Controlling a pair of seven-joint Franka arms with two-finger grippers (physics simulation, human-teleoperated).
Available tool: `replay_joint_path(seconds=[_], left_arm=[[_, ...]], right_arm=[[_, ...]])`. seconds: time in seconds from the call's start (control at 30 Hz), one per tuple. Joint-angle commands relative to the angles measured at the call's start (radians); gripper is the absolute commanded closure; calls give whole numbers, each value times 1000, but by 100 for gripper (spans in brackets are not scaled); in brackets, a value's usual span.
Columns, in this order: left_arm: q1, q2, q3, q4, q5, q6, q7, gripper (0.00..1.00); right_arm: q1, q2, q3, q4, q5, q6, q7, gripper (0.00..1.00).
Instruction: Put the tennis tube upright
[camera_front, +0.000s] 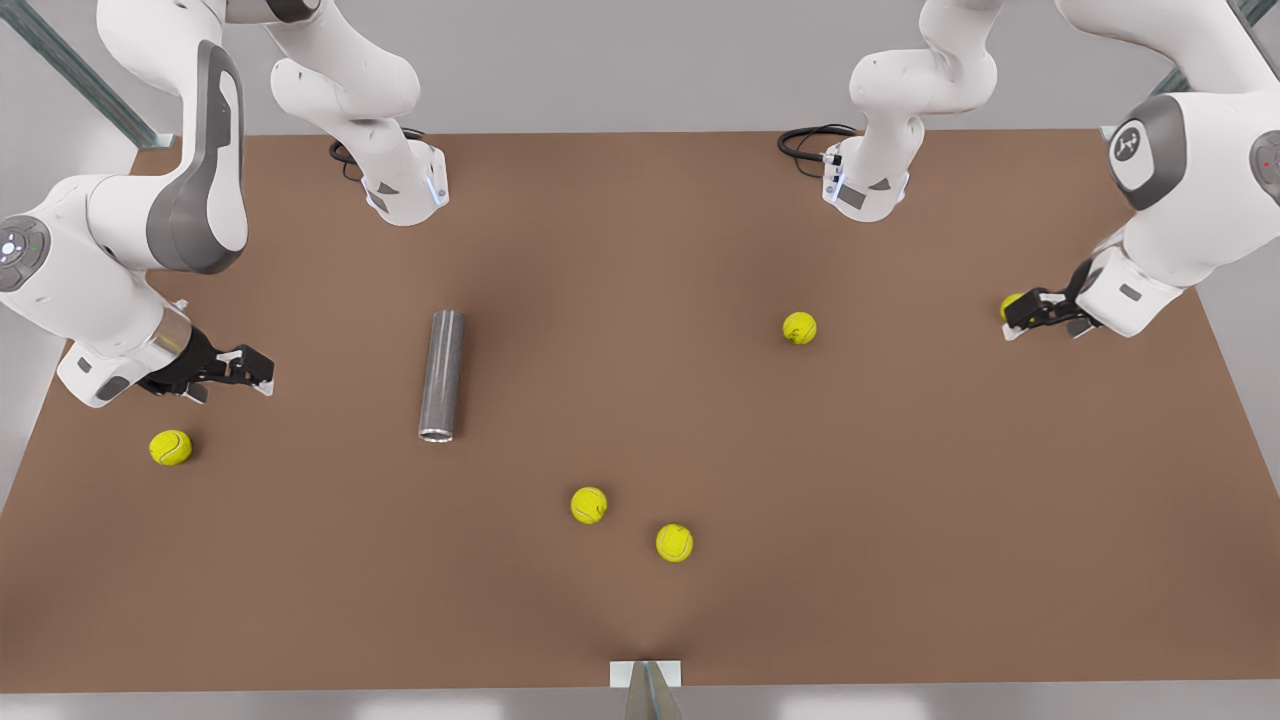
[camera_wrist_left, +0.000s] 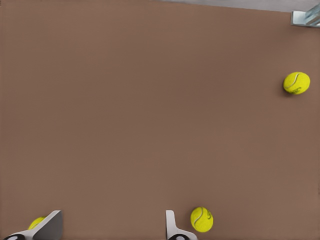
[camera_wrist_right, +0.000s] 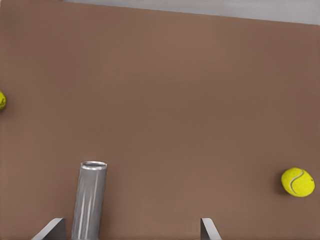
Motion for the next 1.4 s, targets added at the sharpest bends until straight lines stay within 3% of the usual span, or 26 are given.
replay_joint_path(seconds=[0.0,0.07,0.2,0.4,0.63,1.37], left_arm=[[-56,-1,-1,0,0,8,-4,0],[-56,-1,-1,0,1,8,-4,0],[-58,4,-2,0,3,8,-4,0],[-58,7,-8,0,4,8,-4,0],[-56,13,-8,0,4,8,-4,0],[-56,21,-14,0,4,4,-7,0]], right_arm=[[0,-1,0,0,1,-20,-39,0],[9,7,25,-13,1,-124,-30,0],[183,1,29,-231,37,-95,196,0],[324,24,28,-561,37,377,427,0],[325,86,28,-622,38,446,740,0],[299,274,29,-625,37,578,705,0]])
